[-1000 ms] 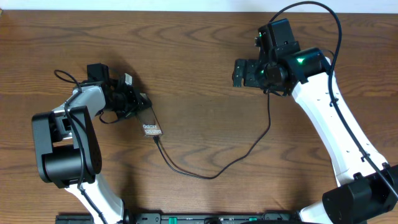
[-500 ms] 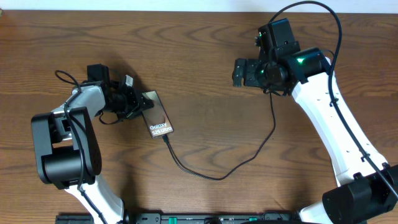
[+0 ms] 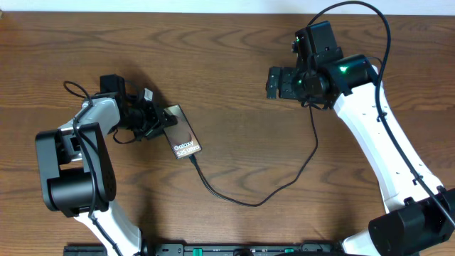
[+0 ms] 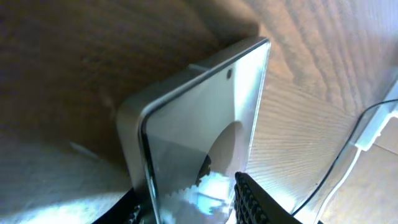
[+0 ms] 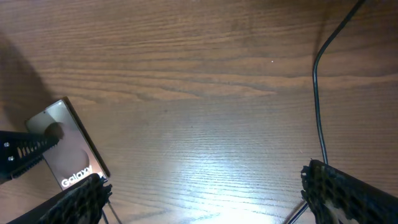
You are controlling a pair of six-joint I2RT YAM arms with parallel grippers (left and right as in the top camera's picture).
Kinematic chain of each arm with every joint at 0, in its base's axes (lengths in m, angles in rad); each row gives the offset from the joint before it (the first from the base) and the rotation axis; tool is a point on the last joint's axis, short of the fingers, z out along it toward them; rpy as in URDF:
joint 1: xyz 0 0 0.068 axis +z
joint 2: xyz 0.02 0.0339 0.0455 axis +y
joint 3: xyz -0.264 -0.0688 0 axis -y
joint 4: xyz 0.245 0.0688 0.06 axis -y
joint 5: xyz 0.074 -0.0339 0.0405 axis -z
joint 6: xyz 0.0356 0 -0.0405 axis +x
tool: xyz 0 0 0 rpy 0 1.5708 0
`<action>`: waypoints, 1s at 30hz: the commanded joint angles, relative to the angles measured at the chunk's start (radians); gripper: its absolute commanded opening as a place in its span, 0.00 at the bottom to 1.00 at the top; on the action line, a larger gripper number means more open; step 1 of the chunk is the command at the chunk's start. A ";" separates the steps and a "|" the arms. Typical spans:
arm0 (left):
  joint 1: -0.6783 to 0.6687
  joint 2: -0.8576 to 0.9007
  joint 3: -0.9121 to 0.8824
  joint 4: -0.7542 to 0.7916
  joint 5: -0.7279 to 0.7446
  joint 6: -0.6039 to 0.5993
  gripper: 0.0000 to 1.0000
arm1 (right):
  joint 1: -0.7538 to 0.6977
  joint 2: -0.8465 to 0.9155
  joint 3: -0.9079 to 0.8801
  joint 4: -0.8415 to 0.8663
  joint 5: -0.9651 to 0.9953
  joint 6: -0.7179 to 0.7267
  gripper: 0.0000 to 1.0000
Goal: Plug charger to phone and switch on socket
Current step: 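Open the left gripper and lift it away from the phone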
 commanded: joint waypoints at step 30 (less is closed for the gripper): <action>-0.001 0.015 -0.014 -0.082 -0.159 0.009 0.39 | 0.003 -0.009 0.010 0.002 0.013 -0.011 0.99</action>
